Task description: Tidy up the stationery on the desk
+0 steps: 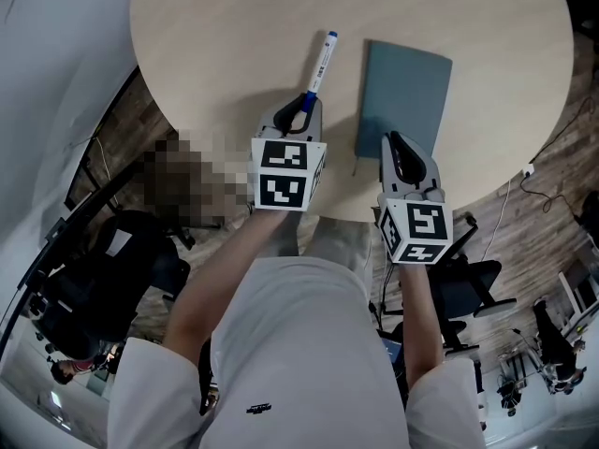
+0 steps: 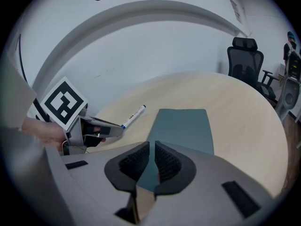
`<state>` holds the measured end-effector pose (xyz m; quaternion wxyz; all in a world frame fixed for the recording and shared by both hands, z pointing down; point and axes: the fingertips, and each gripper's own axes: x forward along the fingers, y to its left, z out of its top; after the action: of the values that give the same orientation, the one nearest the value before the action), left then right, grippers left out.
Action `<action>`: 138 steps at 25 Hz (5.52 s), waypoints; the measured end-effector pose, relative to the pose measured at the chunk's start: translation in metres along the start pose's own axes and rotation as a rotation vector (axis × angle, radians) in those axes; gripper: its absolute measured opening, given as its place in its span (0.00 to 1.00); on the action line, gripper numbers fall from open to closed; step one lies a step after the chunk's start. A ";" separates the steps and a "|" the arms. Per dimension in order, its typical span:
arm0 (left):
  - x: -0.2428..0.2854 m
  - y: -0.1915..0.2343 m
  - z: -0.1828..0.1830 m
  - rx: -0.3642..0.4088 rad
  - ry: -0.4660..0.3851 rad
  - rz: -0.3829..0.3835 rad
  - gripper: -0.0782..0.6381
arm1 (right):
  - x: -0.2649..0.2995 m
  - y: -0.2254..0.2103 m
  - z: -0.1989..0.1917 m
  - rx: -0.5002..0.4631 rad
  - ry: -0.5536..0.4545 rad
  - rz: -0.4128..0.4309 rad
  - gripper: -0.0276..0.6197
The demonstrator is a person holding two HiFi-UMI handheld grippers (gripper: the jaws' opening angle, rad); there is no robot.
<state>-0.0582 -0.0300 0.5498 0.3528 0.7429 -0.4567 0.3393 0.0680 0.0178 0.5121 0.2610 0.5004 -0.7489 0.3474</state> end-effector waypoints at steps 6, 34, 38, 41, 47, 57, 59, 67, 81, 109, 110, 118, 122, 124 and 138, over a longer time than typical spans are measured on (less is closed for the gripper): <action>-0.009 -0.011 -0.010 -0.033 0.000 0.007 0.22 | -0.007 -0.001 0.004 -0.010 -0.009 0.005 0.14; -0.002 -0.063 -0.041 -0.283 0.019 0.019 0.22 | -0.027 -0.016 -0.002 -0.044 0.002 0.074 0.14; 0.007 -0.072 -0.038 -0.301 0.025 0.007 0.22 | -0.028 -0.026 0.000 -0.041 0.003 0.072 0.14; 0.011 -0.076 -0.037 -0.294 0.029 0.000 0.22 | -0.028 -0.030 0.000 -0.034 0.000 0.070 0.14; 0.016 -0.080 -0.039 -0.239 0.048 -0.017 0.22 | -0.024 -0.034 0.000 -0.010 0.003 0.075 0.14; 0.009 -0.087 -0.036 -0.232 0.044 -0.147 0.29 | -0.019 -0.026 0.003 -0.010 0.006 0.072 0.14; 0.008 -0.089 -0.036 -0.236 0.044 -0.158 0.29 | -0.018 -0.024 0.005 -0.012 0.004 0.069 0.14; -0.003 -0.083 -0.027 -0.233 0.026 -0.152 0.29 | -0.026 -0.019 0.014 -0.011 -0.017 0.041 0.14; -0.088 -0.087 0.007 -0.122 -0.010 -0.242 0.17 | -0.081 0.010 0.071 0.085 -0.147 -0.029 0.14; -0.276 -0.102 0.096 0.125 -0.314 -0.318 0.15 | -0.221 0.116 0.149 -0.012 -0.389 -0.070 0.14; -0.282 -0.104 0.096 0.131 -0.331 -0.318 0.15 | -0.225 0.120 0.150 -0.016 -0.399 -0.069 0.14; -0.310 -0.112 0.101 0.172 -0.425 -0.337 0.15 | -0.248 0.143 0.153 -0.053 -0.463 -0.076 0.12; -0.324 -0.118 0.101 0.228 -0.477 -0.341 0.15 | -0.256 0.149 0.151 -0.054 -0.504 -0.091 0.12; -0.328 -0.117 0.104 0.233 -0.505 -0.339 0.15 | -0.256 0.152 0.149 -0.064 -0.514 -0.089 0.11; -0.329 -0.129 0.104 0.262 -0.507 -0.340 0.15 | -0.260 0.141 0.148 -0.012 -0.528 -0.049 0.10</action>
<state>-0.0367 0.0710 0.1963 0.1808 0.9083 -0.3518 0.1358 0.0251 0.0858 0.1915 0.0679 0.5902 -0.7807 0.1937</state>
